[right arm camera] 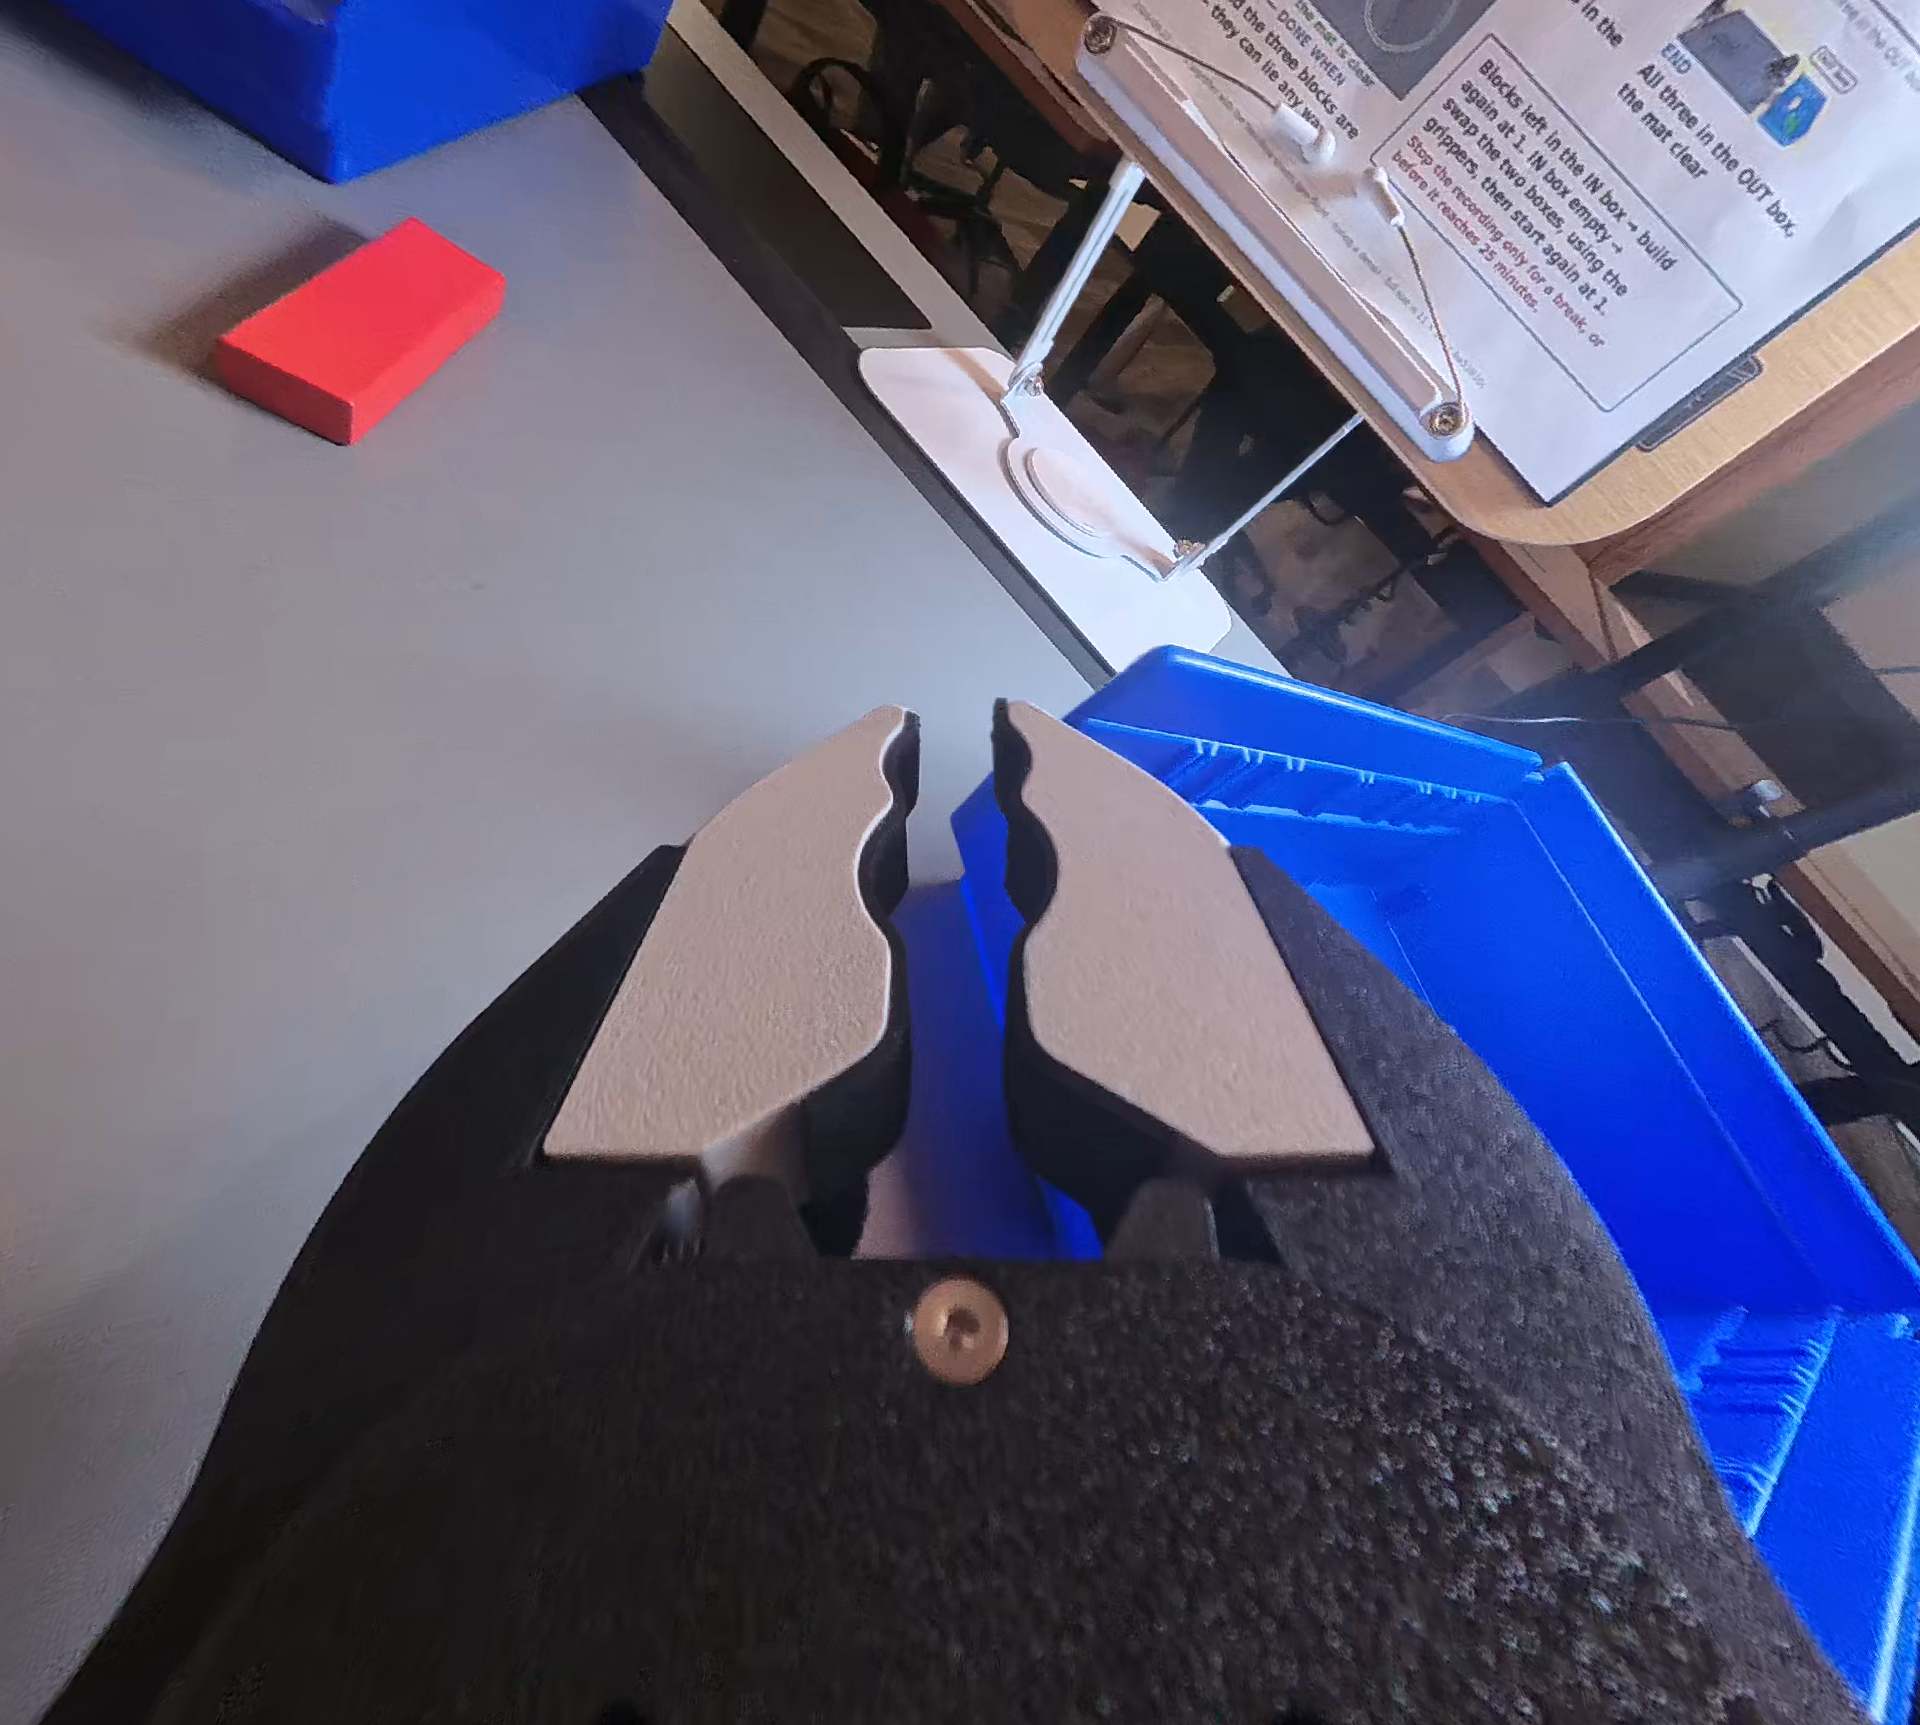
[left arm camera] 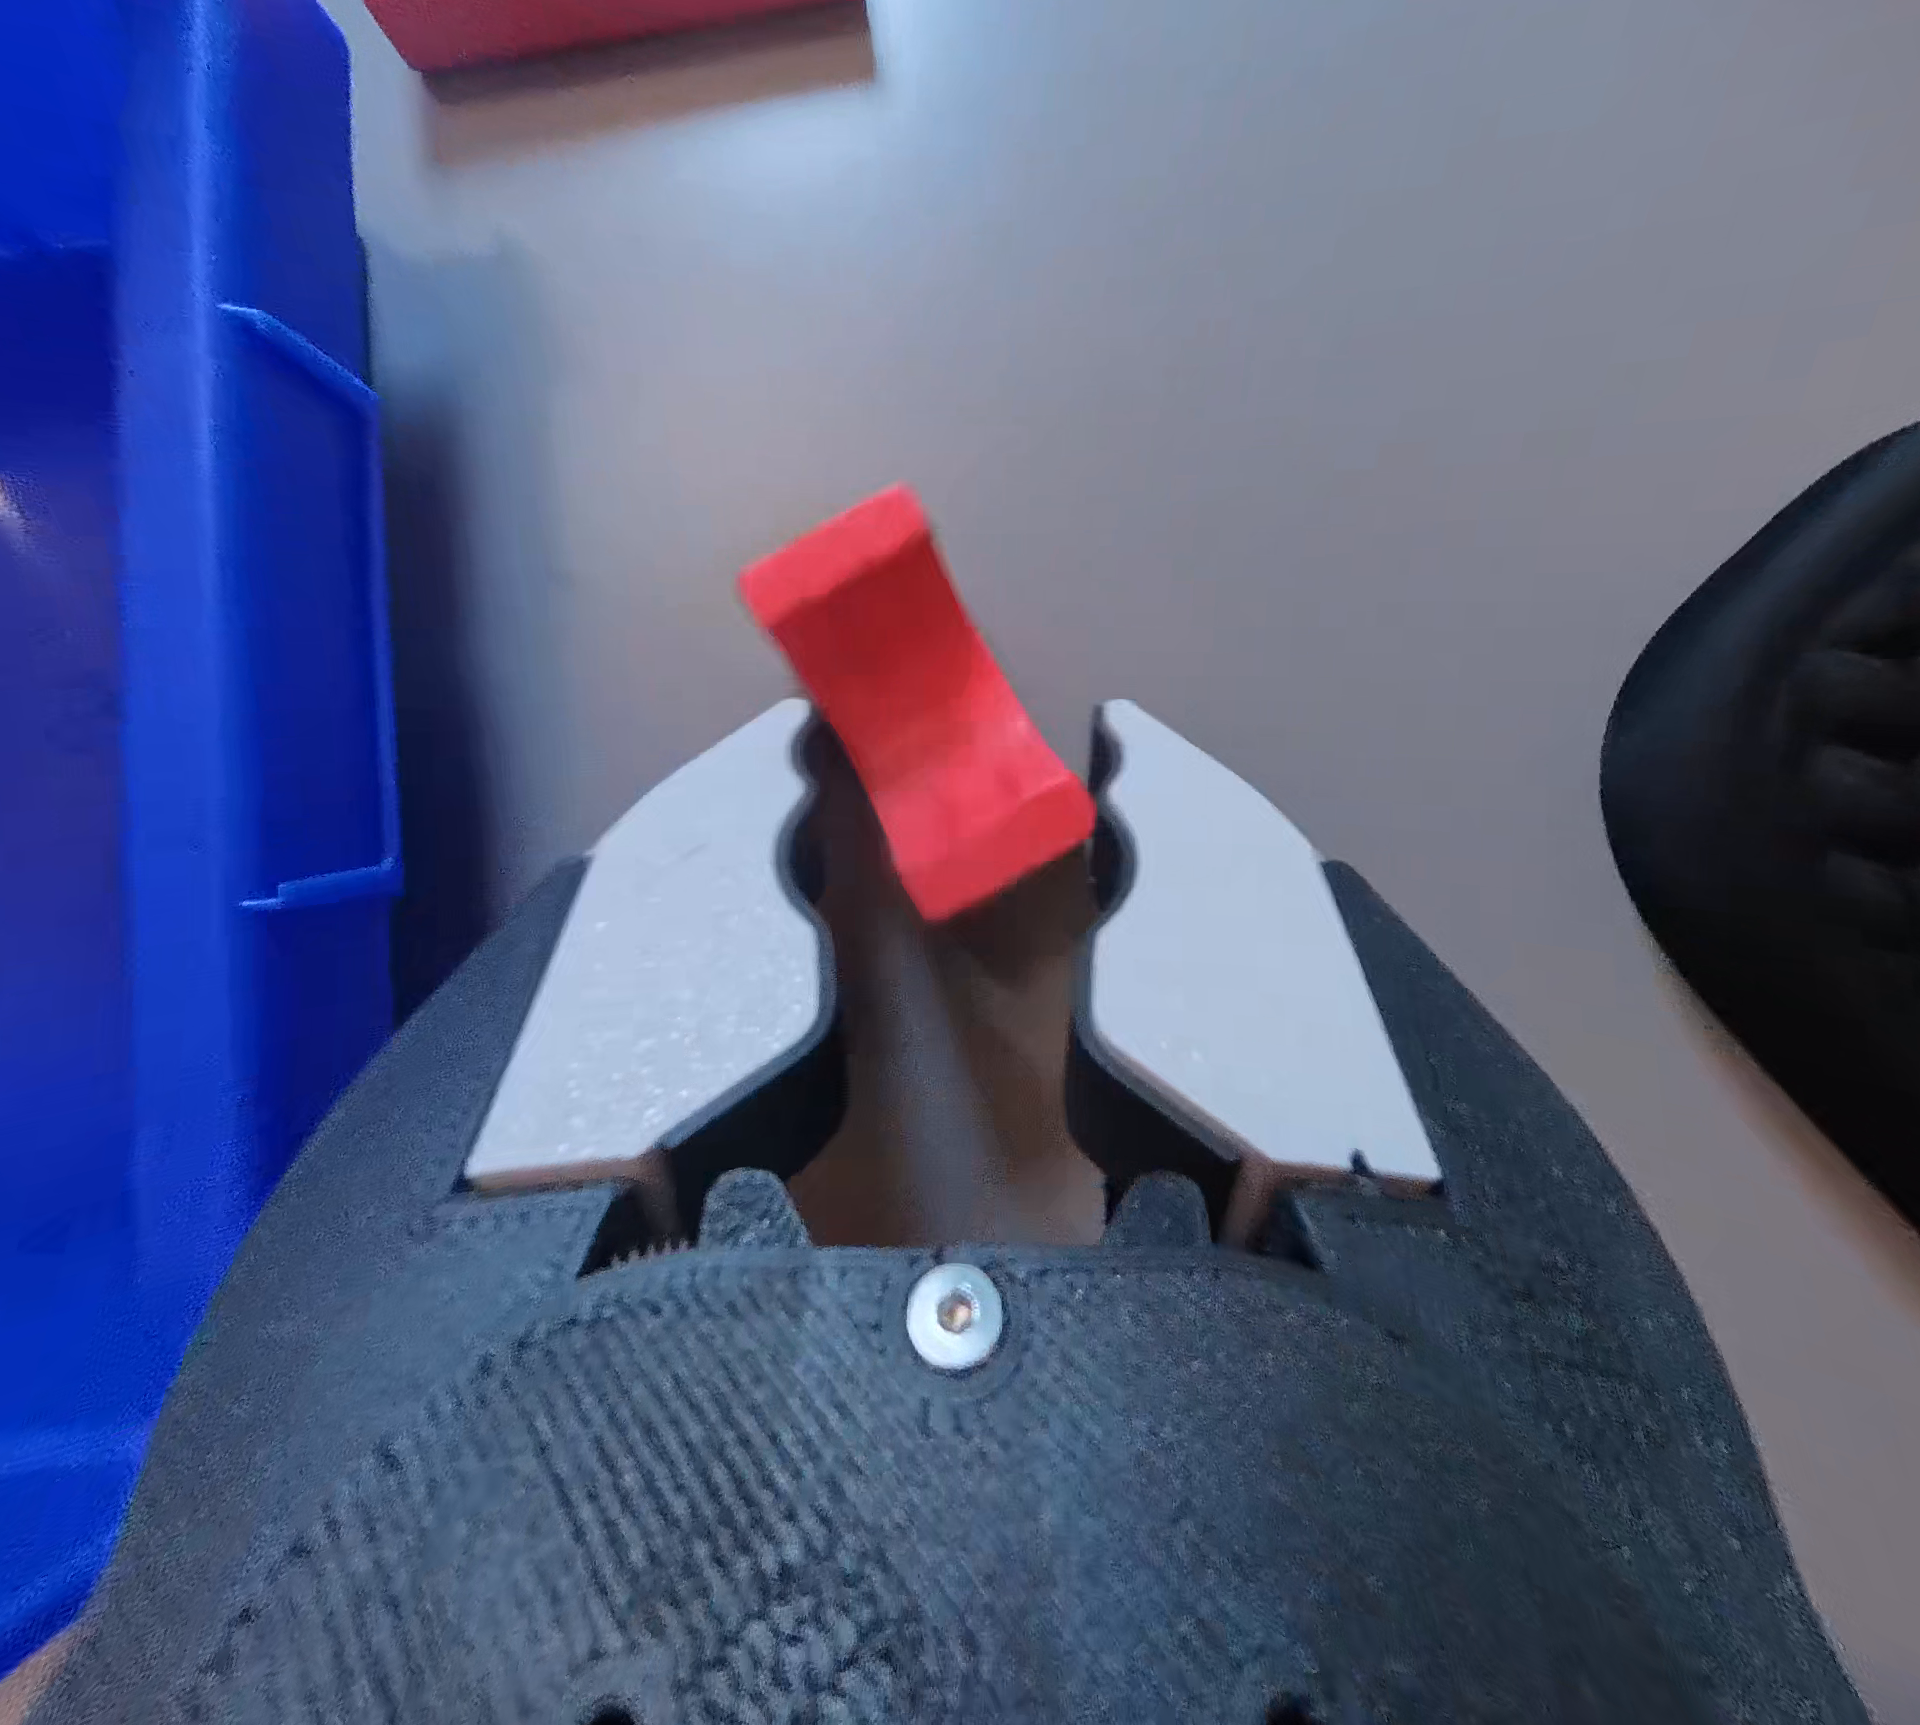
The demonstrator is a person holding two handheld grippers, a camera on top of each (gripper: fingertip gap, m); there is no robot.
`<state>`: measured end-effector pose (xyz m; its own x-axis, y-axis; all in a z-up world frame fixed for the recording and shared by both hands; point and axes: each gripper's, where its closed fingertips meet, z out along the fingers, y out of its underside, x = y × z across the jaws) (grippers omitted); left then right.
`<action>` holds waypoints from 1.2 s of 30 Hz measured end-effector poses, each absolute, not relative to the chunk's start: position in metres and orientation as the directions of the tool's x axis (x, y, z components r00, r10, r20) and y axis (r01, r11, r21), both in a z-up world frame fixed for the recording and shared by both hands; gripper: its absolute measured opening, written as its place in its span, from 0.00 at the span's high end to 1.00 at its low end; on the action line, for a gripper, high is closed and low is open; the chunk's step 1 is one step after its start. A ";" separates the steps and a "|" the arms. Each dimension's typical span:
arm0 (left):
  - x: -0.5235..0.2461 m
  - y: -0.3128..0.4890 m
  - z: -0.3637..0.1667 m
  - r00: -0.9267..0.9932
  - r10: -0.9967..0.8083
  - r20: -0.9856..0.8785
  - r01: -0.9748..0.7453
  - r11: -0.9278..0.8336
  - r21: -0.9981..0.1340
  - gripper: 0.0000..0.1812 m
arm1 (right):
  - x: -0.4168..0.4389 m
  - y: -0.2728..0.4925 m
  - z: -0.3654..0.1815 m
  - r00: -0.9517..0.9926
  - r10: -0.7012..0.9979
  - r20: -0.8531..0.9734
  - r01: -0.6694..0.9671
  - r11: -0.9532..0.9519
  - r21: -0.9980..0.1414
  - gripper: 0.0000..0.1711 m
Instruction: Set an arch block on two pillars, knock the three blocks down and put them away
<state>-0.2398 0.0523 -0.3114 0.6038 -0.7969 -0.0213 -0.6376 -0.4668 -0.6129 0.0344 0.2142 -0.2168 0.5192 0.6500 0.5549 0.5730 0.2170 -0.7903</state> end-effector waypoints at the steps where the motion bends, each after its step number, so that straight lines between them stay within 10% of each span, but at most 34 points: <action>1: -0.239 0.053 -0.311 0.594 -0.803 -0.042 -0.652 -0.450 -0.610 0.78 | 0.033 0.213 -0.217 0.511 0.652 0.560 0.576 0.223 -0.786 0.92; 6: -0.217 0.059 -0.298 0.554 -0.827 -0.099 -0.640 -0.346 -0.686 0.80 | 0.019 0.196 -0.222 0.457 0.734 0.502 0.547 0.213 -0.810 0.91; 14: -0.110 0.035 -0.252 0.383 -0.916 -0.122 -0.416 -0.054 -0.908 0.81 | -0.066 0.064 -0.241 -0.003 0.991 0.133 0.414 0.122 -0.902 0.59; 17: -0.081 0.020 -0.255 0.310 -0.939 -0.145 -0.411 0.005 -0.911 0.81 | -0.079 0.024 -0.247 -0.144 0.987 0.074 0.415 0.128 -0.901 0.78; 22: -0.073 0.017 -0.254 0.308 -0.942 -0.134 -0.359 0.015 -0.933 0.81 | -0.077 0.021 -0.239 -0.160 0.986 0.048 0.406 0.110 -0.907 0.79; 29: -0.104 0.052 -0.259 0.485 -0.868 -0.109 -0.342 -0.073 -0.937 0.70 | -0.025 0.119 -0.198 0.213 0.975 0.068 0.306 0.000 -0.952 0.79; 36: -0.109 0.058 -0.265 0.504 -0.853 -0.134 -0.381 -0.080 -0.921 0.75 | 0.128 0.269 -0.210 0.865 0.472 0.169 0.300 -0.218 -0.929 0.76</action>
